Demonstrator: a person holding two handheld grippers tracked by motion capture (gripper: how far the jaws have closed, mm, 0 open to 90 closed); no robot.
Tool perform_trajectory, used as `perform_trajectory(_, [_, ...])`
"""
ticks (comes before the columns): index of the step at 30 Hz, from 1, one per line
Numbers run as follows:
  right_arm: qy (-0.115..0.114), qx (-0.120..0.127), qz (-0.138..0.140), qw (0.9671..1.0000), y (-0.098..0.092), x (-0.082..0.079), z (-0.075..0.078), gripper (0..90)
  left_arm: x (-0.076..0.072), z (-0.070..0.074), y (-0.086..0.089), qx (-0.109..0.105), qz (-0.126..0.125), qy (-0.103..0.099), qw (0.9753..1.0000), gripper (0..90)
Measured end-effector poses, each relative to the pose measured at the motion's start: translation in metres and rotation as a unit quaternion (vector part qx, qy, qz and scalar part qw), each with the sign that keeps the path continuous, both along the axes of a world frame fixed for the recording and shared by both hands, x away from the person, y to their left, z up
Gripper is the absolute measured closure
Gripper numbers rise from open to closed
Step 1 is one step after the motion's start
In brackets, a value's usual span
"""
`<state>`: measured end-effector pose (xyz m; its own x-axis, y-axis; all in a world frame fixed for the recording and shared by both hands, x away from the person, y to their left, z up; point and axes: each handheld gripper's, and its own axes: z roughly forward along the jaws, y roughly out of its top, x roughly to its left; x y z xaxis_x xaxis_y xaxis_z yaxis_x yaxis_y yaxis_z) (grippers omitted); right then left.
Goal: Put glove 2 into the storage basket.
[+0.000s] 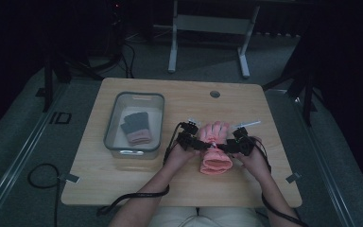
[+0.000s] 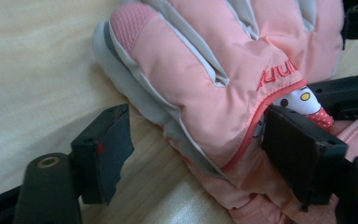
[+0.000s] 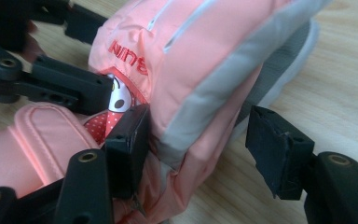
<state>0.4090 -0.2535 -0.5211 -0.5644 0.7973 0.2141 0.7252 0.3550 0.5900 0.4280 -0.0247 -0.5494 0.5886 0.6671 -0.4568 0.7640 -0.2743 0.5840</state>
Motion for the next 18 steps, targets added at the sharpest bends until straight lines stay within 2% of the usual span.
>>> perform_trajectory(1, [0.008, 0.010, 0.004, 0.9999, 0.000, 0.001, -0.002, 45.3, 0.001, -0.001, 0.000, -0.005, -0.002, 0.007, 1.0000, 34.7])
perform_trajectory(4, [0.017, 0.018, 0.009, 0.9997, 0.001, 0.002, -0.003, 51.4, 0.004, -0.005, 0.002, -0.029, -0.012, 0.025, 0.9992, 42.9])
perform_trajectory(7, [0.019, 0.020, 0.012, 0.9996, 0.002, 0.002, -0.003, 55.8, 0.001, -0.006, 0.002, -0.038, -0.012, 0.023, 0.9989, 58.6])
perform_trajectory(9, [0.018, 0.019, 0.008, 0.9996, 0.004, 0.001, -0.002, 58.5, -0.001, -0.003, 0.000, -0.027, -0.018, 0.010, 0.9994, 66.4])
perform_trajectory(11, [0.012, 0.019, 0.005, 0.9997, 0.005, -0.001, -0.001, 61.0, -0.004, 0.001, -0.002, -0.019, -0.020, -0.001, 0.9996, 70.5])
perform_trajectory(13, [0.009, 0.021, 0.003, 0.9997, 0.005, -0.002, 0.000, 61.7, -0.005, 0.004, -0.001, -0.022, -0.022, -0.004, 0.9995, 71.6])
perform_trajectory(14, [0.005, 0.040, 0.001, 0.9992, 0.002, -0.004, 0.000, 62.5, -0.005, 0.006, 0.000, -0.026, -0.022, -0.003, 0.9994, 72.9])
perform_trajectory(18, [0.005, 0.055, 0.002, 0.9985, -0.002, -0.005, 0.002, 64.2, -0.008, 0.013, 0.000, -0.029, -0.021, 0.000, 0.9993, 74.1])
